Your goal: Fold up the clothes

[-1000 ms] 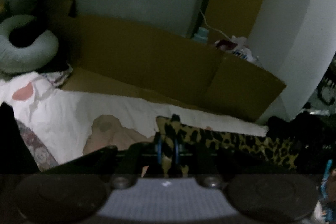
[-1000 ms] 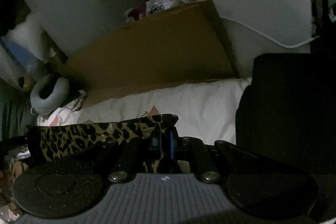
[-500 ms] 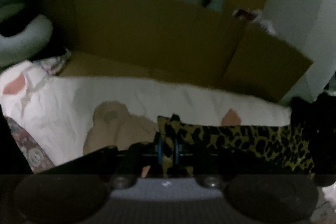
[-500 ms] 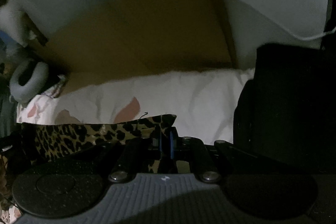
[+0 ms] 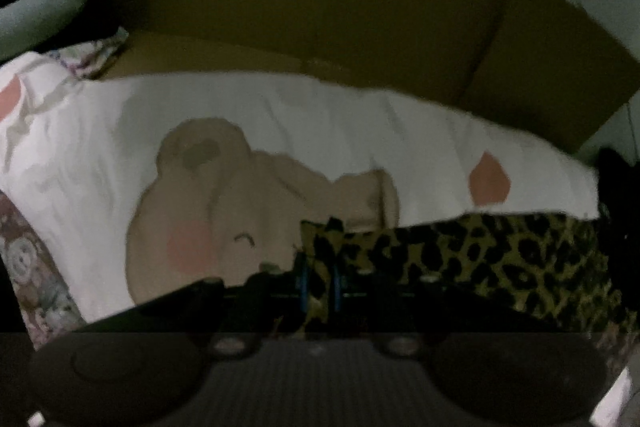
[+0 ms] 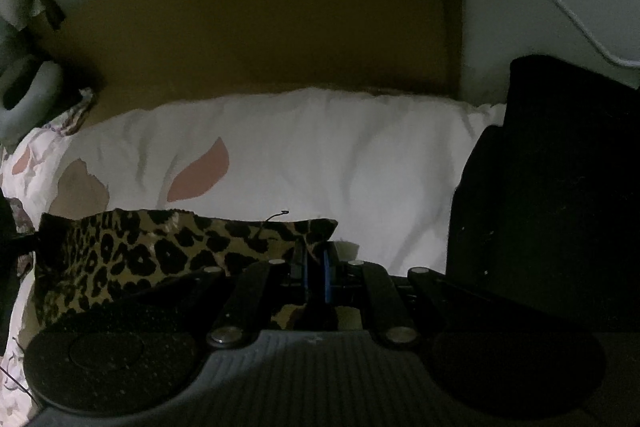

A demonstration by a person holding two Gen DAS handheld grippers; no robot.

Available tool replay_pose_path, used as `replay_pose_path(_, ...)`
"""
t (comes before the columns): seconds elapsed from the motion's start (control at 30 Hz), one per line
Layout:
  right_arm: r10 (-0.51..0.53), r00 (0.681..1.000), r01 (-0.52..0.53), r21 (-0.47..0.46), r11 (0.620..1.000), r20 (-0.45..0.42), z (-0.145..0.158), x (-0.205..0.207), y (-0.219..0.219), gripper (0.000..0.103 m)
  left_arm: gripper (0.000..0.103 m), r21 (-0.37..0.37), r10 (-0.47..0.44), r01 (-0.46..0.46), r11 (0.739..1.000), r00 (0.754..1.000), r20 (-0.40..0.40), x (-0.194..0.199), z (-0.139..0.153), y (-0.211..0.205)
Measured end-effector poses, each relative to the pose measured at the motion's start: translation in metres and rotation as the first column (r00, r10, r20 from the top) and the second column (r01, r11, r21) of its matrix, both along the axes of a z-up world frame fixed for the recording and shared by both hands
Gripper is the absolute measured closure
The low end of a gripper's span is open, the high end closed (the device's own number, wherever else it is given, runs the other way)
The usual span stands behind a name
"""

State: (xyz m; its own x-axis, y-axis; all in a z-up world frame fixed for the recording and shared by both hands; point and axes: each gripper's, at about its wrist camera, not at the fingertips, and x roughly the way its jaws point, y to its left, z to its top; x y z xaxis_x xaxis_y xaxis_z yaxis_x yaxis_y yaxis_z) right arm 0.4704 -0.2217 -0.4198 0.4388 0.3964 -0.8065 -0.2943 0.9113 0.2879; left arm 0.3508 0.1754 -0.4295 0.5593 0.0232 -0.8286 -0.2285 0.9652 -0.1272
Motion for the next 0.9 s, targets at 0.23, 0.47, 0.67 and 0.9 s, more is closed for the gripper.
replay_pose_path(0.23, 0.057, 0.998, -0.05, -0.16, 0.986, 0.039, -0.008, -0.005, 0.015, 0.083, 0.066, 0.149, -0.076, 0.081, 0.986, 0.996, -0.044, -0.001, -0.015, -0.01)
replay_pose_path(0.47, 0.034, 0.99, -0.02, -0.095, 0.995, 0.14, 0.034, -0.016, 0.008, 0.081, 0.067, 0.12, -0.026, 0.018, 0.993, 0.998, 0.062, -0.017, 0.028, -0.005)
replay_pose_path(0.67, 0.092, 0.977, -0.082, -0.059, 0.995, 0.194, 0.052, -0.032, 0.032, 0.081, 0.061, 0.102, -0.072, 0.057, 0.993, 0.987, 0.147, -0.022, 0.055, -0.028)
replay_pose_path(0.9, 0.162, 0.968, -0.152, -0.061, 0.986, 0.194, 0.048, -0.047, 0.063, 0.081, 0.058, 0.016, -0.117, 0.116, 0.993, 0.976, 0.184, -0.015, 0.064, -0.067)
